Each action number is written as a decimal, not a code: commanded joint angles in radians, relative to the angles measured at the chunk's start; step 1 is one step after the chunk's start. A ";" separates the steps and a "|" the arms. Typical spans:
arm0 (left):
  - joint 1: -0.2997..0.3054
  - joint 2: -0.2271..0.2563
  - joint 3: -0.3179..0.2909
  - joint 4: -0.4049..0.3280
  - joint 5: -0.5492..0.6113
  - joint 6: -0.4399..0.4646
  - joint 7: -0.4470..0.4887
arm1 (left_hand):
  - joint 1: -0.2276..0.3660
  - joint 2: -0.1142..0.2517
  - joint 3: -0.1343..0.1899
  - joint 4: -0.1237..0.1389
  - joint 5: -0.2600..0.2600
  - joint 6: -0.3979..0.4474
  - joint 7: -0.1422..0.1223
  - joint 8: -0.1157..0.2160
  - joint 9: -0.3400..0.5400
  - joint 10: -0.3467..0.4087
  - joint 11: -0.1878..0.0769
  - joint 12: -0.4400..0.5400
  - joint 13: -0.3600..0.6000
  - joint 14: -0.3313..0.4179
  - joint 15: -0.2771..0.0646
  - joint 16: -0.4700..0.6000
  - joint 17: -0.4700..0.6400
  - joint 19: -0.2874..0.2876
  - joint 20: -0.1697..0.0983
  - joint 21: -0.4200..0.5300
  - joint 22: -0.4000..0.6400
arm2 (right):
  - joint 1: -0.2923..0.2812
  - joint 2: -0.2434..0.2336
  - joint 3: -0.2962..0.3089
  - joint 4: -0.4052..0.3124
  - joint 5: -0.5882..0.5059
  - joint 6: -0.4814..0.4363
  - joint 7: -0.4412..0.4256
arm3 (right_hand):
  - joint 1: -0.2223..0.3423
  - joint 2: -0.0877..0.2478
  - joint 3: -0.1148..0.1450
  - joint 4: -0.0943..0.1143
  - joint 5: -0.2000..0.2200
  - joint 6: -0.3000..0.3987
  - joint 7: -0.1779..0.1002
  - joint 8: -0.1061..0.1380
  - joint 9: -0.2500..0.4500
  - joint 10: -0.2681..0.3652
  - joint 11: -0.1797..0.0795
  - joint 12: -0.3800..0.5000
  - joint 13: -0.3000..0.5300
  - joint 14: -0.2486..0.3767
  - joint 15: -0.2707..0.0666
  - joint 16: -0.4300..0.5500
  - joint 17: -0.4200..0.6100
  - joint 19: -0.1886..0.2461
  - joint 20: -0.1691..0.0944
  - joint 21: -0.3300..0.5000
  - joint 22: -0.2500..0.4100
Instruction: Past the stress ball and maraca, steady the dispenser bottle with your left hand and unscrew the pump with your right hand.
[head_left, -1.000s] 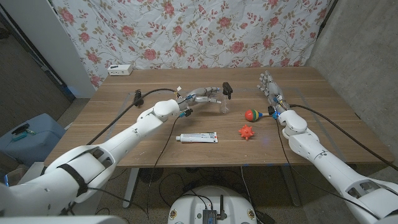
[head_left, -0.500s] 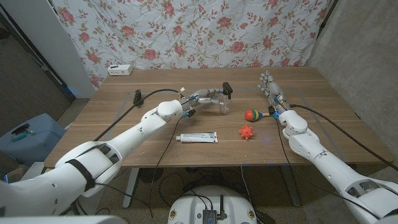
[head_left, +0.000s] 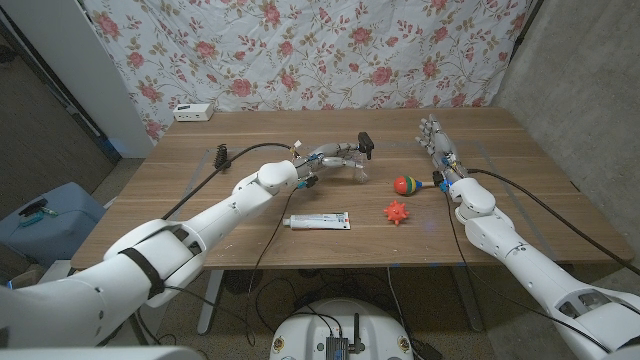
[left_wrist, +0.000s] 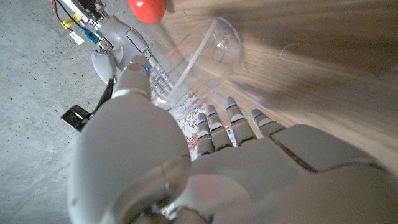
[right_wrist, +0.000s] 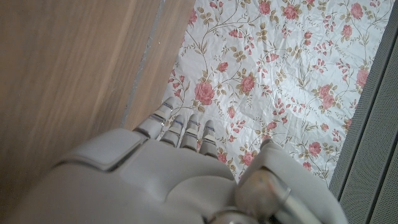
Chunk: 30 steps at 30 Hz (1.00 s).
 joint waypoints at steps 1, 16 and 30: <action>-0.040 -0.051 0.015 0.110 0.000 -0.045 -0.021 | 0.018 0.003 -0.008 -0.001 -0.005 0.024 -0.006 0.009 0.004 0.021 -0.003 0.008 0.004 0.019 -0.112 0.006 0.002 0.002 -0.015 0.007 0.000 | 0.003 0.006 0.002 0.017 0.004 0.011 0.004 | -0.004 -0.001 -0.003 -0.003 0.008 0.007 -0.003 0.004 0.004 0.005 0.003 0.000 0.002 0.001 -0.021 0.000 0.000 -0.005 -0.062 0.007 0.005; -0.113 -0.148 0.025 0.330 -0.022 -0.138 -0.078 | 0.087 0.029 -0.013 -0.008 -0.029 0.125 -0.026 0.024 0.009 0.119 -0.028 0.028 0.014 0.098 -0.134 0.012 0.003 0.035 -0.062 0.010 0.000 | -0.008 0.004 0.008 0.012 0.005 0.016 -0.006 | -0.006 -0.001 -0.004 -0.003 0.010 0.008 -0.005 0.004 0.004 0.006 0.002 0.000 0.002 0.001 -0.020 0.001 0.000 -0.004 -0.061 0.007 0.005; -0.134 -0.192 0.021 0.423 -0.041 -0.187 -0.081 | 0.152 0.086 0.001 -0.002 -0.087 0.236 0.003 0.042 0.020 0.217 -0.026 0.067 0.052 0.211 -0.129 0.031 0.011 0.102 -0.109 0.016 -0.002 | -0.031 -0.005 0.014 -0.018 0.004 0.014 -0.022 | -0.007 -0.001 -0.004 -0.004 0.011 0.009 -0.005 0.004 0.004 0.007 0.000 0.000 0.002 0.001 -0.020 0.001 0.000 -0.004 -0.056 0.008 0.005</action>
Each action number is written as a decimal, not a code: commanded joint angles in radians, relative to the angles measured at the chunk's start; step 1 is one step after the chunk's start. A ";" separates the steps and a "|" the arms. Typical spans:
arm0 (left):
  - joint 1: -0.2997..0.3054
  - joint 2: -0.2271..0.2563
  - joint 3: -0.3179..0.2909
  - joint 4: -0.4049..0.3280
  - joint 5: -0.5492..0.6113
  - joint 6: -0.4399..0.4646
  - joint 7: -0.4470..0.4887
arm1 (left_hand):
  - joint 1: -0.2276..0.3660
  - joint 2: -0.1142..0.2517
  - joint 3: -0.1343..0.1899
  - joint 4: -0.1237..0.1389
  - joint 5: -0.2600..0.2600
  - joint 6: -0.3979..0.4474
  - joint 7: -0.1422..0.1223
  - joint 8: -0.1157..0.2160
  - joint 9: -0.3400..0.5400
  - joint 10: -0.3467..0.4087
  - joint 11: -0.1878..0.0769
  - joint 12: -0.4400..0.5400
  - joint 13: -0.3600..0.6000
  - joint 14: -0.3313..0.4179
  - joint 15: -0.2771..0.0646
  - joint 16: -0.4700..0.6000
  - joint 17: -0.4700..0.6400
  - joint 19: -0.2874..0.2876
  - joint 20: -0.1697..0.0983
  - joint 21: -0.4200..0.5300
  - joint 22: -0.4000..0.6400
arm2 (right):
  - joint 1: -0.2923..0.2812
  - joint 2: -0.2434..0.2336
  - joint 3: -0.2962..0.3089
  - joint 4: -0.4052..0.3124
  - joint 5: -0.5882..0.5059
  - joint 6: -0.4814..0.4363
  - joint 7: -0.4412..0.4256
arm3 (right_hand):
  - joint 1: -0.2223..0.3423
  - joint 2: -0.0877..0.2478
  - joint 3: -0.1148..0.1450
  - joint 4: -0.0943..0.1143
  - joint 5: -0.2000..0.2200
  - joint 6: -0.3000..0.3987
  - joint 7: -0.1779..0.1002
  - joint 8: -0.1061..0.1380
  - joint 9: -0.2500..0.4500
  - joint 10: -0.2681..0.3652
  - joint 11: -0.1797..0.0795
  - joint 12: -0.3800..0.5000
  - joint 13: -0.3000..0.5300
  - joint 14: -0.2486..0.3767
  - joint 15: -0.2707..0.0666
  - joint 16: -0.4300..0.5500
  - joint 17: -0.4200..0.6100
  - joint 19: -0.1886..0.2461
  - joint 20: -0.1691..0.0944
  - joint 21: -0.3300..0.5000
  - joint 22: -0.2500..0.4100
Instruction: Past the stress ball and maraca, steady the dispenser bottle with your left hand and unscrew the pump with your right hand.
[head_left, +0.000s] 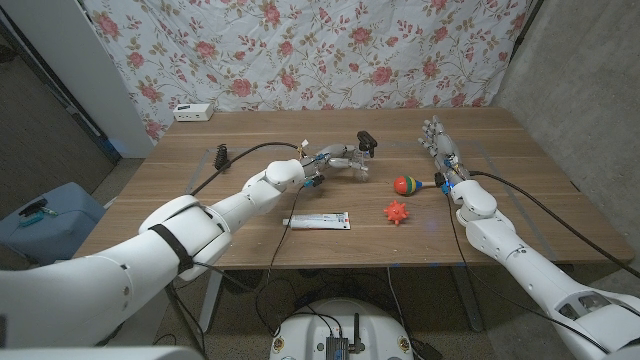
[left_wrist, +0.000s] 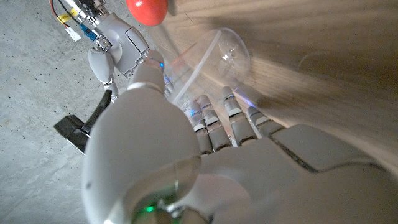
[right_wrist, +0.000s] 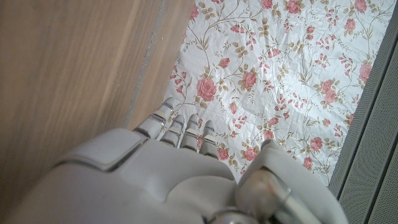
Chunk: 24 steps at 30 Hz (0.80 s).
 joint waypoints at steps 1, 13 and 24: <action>-0.017 -0.040 -0.004 0.083 -0.024 -0.059 -0.011 | 0.022 0.018 0.008 0.002 -0.033 0.053 0.012 0.016 0.009 0.045 0.006 0.022 0.021 0.054 -0.123 0.014 0.005 0.040 -0.084 0.007 -0.002 | -0.024 -0.009 0.006 -0.028 0.000 0.000 -0.011 | -0.005 0.002 0.000 0.000 0.004 0.009 -0.005 0.004 0.004 0.007 0.000 0.000 0.002 0.001 -0.020 0.001 0.000 -0.003 -0.056 0.008 0.005; -0.010 -0.063 -0.022 0.118 -0.054 -0.061 -0.002 | 0.060 0.089 0.020 0.006 -0.095 0.162 0.027 0.060 0.024 0.099 0.016 0.071 0.076 0.160 -0.132 0.064 0.049 0.107 -0.096 0.005 -0.004 | -0.037 -0.014 0.007 -0.048 -0.006 -0.009 -0.026 | -0.006 0.002 -0.001 0.000 0.005 0.010 -0.006 0.004 0.004 0.007 0.000 0.000 0.002 0.001 -0.017 0.001 0.000 -0.003 -0.054 0.008 0.006; 0.013 -0.066 -0.045 0.114 -0.079 -0.088 0.030 | 0.099 0.104 0.017 -0.007 -0.134 0.220 0.028 0.110 0.042 0.147 0.016 0.123 0.126 0.224 -0.143 0.119 0.103 0.163 -0.097 0.008 -0.004 | -0.034 -0.030 -0.003 -0.080 -0.022 -0.045 -0.034 | -0.007 0.003 -0.001 0.000 0.006 0.011 -0.007 0.004 0.004 0.007 -0.001 0.000 0.002 0.001 -0.018 0.001 0.000 -0.003 -0.053 0.008 0.006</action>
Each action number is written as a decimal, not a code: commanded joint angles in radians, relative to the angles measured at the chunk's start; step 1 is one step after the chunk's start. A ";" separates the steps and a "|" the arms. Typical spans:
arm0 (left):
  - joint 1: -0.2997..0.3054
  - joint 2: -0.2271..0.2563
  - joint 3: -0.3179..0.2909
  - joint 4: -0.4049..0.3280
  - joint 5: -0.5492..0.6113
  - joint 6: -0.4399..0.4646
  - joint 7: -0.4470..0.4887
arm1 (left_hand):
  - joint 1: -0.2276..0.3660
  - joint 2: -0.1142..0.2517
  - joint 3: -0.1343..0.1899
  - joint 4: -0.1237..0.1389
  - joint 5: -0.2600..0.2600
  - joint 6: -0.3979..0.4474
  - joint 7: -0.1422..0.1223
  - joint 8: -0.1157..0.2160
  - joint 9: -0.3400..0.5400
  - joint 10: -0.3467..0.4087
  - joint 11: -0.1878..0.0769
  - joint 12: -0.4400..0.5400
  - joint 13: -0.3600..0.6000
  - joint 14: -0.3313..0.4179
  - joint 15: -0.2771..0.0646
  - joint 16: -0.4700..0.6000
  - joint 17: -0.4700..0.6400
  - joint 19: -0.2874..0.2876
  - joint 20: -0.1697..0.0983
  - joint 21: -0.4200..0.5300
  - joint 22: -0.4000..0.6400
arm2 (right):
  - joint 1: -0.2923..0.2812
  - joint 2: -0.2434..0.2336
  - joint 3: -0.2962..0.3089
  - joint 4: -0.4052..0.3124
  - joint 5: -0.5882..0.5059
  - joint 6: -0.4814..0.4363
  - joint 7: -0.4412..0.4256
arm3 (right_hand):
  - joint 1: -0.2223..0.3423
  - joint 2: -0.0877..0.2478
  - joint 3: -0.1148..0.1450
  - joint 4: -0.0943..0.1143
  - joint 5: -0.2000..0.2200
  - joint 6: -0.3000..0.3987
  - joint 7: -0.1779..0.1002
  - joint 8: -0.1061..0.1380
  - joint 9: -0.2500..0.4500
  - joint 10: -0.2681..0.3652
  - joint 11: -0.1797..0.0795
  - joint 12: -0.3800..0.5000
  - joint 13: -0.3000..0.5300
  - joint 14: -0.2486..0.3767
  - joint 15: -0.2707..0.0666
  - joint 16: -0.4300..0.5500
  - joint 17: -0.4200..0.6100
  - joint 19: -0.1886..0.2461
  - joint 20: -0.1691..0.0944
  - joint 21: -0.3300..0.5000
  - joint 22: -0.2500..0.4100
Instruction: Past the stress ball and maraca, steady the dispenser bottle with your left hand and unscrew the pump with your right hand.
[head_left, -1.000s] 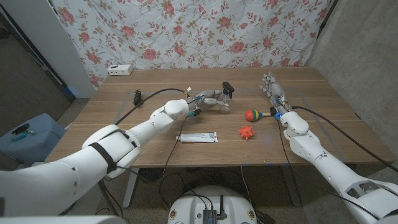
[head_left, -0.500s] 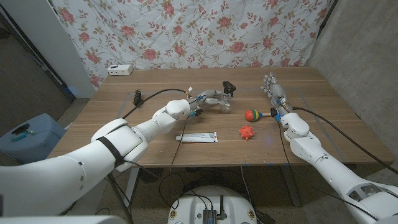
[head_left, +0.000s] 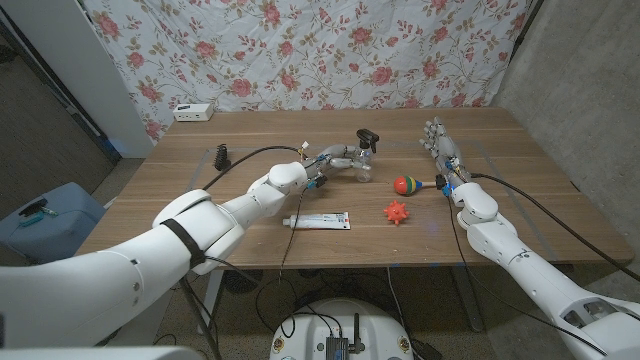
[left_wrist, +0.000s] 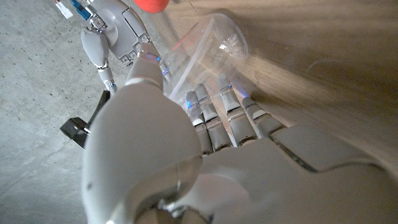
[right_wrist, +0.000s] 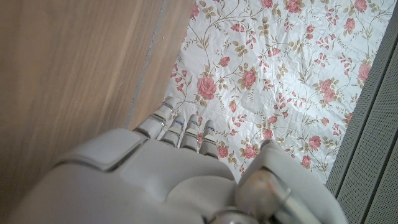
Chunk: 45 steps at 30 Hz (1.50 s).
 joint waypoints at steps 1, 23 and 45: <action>0.022 -0.003 -0.022 -0.001 -0.026 -0.029 0.026 | 0.042 0.040 0.000 -0.009 -0.008 0.023 -0.004 0.016 0.006 0.019 0.002 0.016 0.016 0.039 -0.149 0.017 0.018 0.021 -0.094 0.004 0.001 | -0.001 -0.018 -0.011 -0.038 -0.017 -0.042 -0.011 | -0.003 -0.001 -0.001 0.000 0.006 0.005 -0.001 0.004 0.004 0.007 -0.001 0.000 0.002 0.001 -0.017 0.001 0.000 -0.003 -0.053 0.008 0.006; 0.074 0.092 -0.011 -0.225 0.036 0.025 0.107 | 0.065 0.057 -0.003 -0.008 -0.016 0.039 0.002 0.041 0.012 0.031 0.008 0.046 0.056 0.040 -0.142 0.045 0.064 0.031 -0.091 -0.004 0.001 | 0.018 -0.037 -0.037 -0.091 -0.061 -0.094 -0.022 | -0.004 0.000 0.000 -0.001 0.007 0.009 -0.002 0.004 0.005 0.007 0.006 0.000 0.002 0.001 -0.010 0.001 0.000 -0.001 -0.050 0.009 0.006; 0.122 0.198 -0.009 -0.446 0.098 0.155 0.177 | 0.065 0.065 0.002 -0.004 -0.015 0.045 0.010 0.051 0.010 0.040 0.015 0.063 0.076 0.060 -0.140 0.040 0.063 0.035 -0.098 -0.006 0.001 | -0.037 -0.156 -0.038 -0.378 -0.149 -0.296 -0.115 | 0.016 -0.011 0.003 -0.019 0.008 0.013 -0.002 0.005 0.005 0.004 0.016 -0.001 0.002 0.000 0.002 -0.002 -0.004 -0.002 -0.038 0.008 0.005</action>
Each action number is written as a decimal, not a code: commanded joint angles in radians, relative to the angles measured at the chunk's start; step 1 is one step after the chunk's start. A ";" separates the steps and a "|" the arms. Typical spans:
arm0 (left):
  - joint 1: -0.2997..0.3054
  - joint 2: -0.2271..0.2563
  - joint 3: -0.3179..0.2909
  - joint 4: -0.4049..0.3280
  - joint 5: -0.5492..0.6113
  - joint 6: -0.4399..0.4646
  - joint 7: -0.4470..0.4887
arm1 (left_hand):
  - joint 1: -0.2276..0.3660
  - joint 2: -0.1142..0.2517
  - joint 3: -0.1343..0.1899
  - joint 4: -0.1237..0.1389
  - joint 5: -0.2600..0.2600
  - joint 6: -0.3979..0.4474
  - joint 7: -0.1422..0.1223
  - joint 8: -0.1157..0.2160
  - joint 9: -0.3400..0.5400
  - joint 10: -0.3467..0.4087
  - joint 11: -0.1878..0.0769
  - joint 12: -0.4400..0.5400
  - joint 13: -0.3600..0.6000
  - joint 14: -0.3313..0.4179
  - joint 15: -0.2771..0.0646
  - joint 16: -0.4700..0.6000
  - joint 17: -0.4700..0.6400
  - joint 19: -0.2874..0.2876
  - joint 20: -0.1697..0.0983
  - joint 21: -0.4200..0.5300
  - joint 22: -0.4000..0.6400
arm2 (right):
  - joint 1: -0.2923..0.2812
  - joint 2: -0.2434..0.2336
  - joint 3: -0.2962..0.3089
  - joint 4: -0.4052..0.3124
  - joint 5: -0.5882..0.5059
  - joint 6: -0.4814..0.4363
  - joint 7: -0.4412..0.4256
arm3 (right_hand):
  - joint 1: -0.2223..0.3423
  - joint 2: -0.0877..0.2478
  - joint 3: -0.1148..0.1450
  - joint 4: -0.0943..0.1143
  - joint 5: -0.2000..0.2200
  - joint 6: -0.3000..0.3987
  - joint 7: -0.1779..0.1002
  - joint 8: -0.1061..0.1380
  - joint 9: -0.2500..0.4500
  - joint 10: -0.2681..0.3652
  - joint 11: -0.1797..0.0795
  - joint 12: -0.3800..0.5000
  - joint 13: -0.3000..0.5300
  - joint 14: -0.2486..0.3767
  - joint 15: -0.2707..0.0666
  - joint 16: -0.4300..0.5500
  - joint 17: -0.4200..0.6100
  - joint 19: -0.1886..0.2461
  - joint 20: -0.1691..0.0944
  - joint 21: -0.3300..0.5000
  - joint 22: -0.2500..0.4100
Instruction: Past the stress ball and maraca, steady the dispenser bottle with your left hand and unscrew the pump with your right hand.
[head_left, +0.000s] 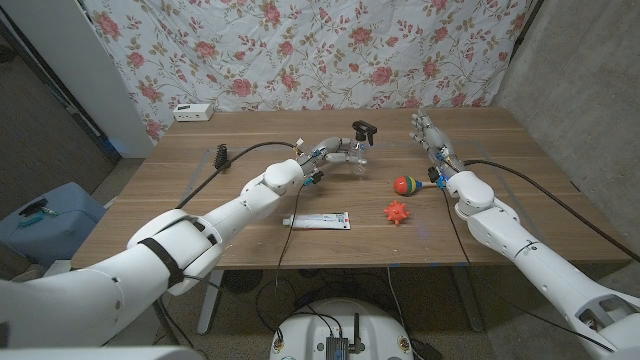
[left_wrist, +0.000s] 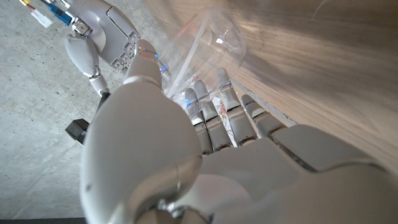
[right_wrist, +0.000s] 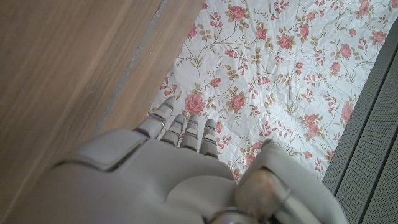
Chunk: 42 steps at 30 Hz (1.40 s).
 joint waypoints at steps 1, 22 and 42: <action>0.027 0.055 -0.002 -0.115 0.032 0.066 0.039 | 0.058 0.072 0.010 0.004 0.003 0.028 0.007 0.010 0.001 0.009 0.000 0.007 0.009 0.033 -0.139 0.006 0.004 0.009 -0.096 -0.002 0.001 | -0.025 -0.066 0.000 -0.156 -0.045 -0.117 -0.042 | 0.014 -0.007 0.002 -0.011 0.007 0.002 -0.003 0.005 0.005 -0.001 0.006 -0.002 0.002 -0.001 0.003 -0.002 0.000 -0.003 -0.038 0.007 0.005; 0.073 0.117 -0.019 -0.241 0.053 0.126 0.081 | 0.056 0.074 0.018 0.004 0.003 0.036 0.004 0.019 -0.001 0.013 0.000 0.018 0.026 0.042 -0.140 -0.015 -0.008 0.010 -0.099 -0.004 0.001 | -0.019 -0.165 -0.023 -0.357 -0.147 -0.301 -0.045 | 0.098 -0.035 0.021 -0.082 -0.008 0.019 0.002 0.012 0.007 -0.012 0.013 -0.002 0.003 -0.009 0.016 -0.006 -0.005 -0.007 -0.024 0.007 0.005; 0.117 0.164 -0.036 -0.332 0.076 0.158 0.126 | 0.048 0.079 0.023 0.008 0.004 0.038 0.004 0.025 -0.003 0.014 -0.002 0.024 0.036 0.051 -0.139 -0.029 -0.016 0.011 -0.100 -0.005 0.001 | 0.051 -0.206 -0.087 -0.492 -0.243 -0.497 -0.004 | 0.252 -0.079 0.080 -0.246 -0.049 0.092 0.041 0.013 0.017 0.014 0.035 0.005 0.007 0.028 0.049 0.000 -0.004 0.009 0.019 0.010 0.007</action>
